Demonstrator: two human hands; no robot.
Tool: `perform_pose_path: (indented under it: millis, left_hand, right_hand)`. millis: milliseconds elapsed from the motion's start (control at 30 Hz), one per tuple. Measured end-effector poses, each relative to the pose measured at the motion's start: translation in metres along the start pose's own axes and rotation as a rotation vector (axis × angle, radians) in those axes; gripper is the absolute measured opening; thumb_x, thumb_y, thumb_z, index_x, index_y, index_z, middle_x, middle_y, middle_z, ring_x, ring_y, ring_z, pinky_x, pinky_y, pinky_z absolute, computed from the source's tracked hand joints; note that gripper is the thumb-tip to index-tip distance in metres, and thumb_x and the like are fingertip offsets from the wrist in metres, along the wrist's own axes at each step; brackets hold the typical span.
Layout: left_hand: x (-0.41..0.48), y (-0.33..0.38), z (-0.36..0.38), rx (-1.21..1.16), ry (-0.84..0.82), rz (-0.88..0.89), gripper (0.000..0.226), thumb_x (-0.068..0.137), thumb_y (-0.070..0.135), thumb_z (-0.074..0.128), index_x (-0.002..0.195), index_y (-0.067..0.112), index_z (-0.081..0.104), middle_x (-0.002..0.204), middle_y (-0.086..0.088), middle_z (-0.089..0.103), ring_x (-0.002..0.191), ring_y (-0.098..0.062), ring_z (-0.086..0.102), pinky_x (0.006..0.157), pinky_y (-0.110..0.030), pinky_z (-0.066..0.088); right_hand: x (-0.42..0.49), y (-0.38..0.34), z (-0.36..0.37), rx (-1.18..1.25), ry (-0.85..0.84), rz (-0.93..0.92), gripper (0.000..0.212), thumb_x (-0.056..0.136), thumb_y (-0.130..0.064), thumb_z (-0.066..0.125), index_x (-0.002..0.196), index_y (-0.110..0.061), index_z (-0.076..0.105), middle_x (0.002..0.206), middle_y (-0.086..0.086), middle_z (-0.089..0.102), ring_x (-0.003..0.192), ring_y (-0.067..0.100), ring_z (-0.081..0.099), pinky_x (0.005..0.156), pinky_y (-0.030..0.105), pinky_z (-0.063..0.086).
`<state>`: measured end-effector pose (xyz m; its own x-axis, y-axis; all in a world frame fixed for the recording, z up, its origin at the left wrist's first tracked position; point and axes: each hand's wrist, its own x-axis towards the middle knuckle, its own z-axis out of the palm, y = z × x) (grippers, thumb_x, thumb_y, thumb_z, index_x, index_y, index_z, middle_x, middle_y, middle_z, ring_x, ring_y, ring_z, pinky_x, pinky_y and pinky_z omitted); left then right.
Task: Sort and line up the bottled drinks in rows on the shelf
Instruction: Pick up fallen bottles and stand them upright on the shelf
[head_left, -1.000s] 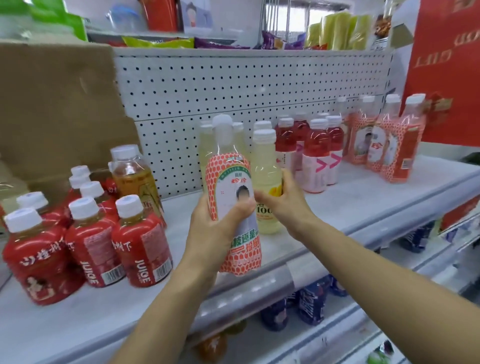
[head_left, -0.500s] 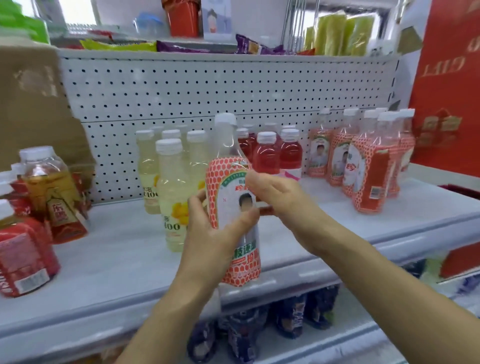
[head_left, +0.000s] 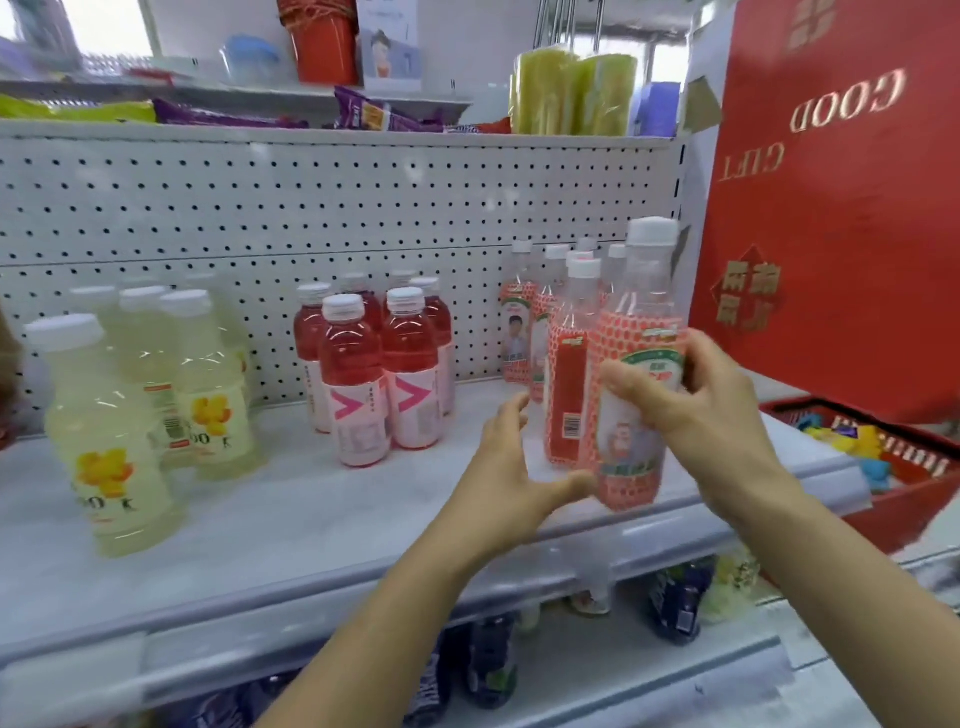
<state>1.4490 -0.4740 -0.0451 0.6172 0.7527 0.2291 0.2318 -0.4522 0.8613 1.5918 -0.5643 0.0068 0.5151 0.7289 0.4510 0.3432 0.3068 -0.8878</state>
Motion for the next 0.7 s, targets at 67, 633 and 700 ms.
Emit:
perform_pose_path:
  millis: [67, 633, 700]
  left_hand:
    - [0.026, -0.003, 0.013, 0.018, 0.017, -0.012, 0.100, 0.082, 0.041, 0.078, 0.155, 0.031, 0.011, 0.154, 0.012, 0.027, 0.142, -0.012, 0.029, 0.117, -0.035, 0.026]
    - [0.071, -0.008, 0.053, 0.271, 0.191, 0.035, 0.092, 0.090, 0.031, 0.070, 0.156, 0.028, 0.007, 0.153, -0.007, 0.034, 0.140, -0.027, 0.038, 0.114, -0.046, 0.037]
    - [0.049, -0.008, 0.037, 0.309, 0.180, 0.047, 0.090, 0.092, 0.035, 0.068, 0.158, 0.024, 0.008, 0.158, -0.004, 0.027, 0.145, -0.022, 0.028, 0.118, -0.039, 0.028]
  right_hand:
    - [0.016, 0.017, -0.017, 0.011, 0.103, 0.013, 0.048, 0.069, -0.036, 0.081, 0.109, -0.023, 0.057, 0.098, -0.007, 0.072, 0.086, 0.005, 0.071, 0.077, 0.035, 0.058]
    - [0.065, 0.084, -0.013, -0.245, 0.221, 0.042, 0.079, 0.087, -0.017, 0.071, 0.149, -0.026, 0.022, 0.145, 0.005, 0.032, 0.134, 0.025, 0.039, 0.109, 0.052, 0.041]
    - [0.053, 0.075, -0.002, -0.311, 0.272, -0.051, 0.079, 0.090, -0.015, 0.066, 0.152, -0.020, 0.018, 0.152, 0.005, 0.024, 0.141, 0.023, 0.024, 0.117, 0.044, 0.028]
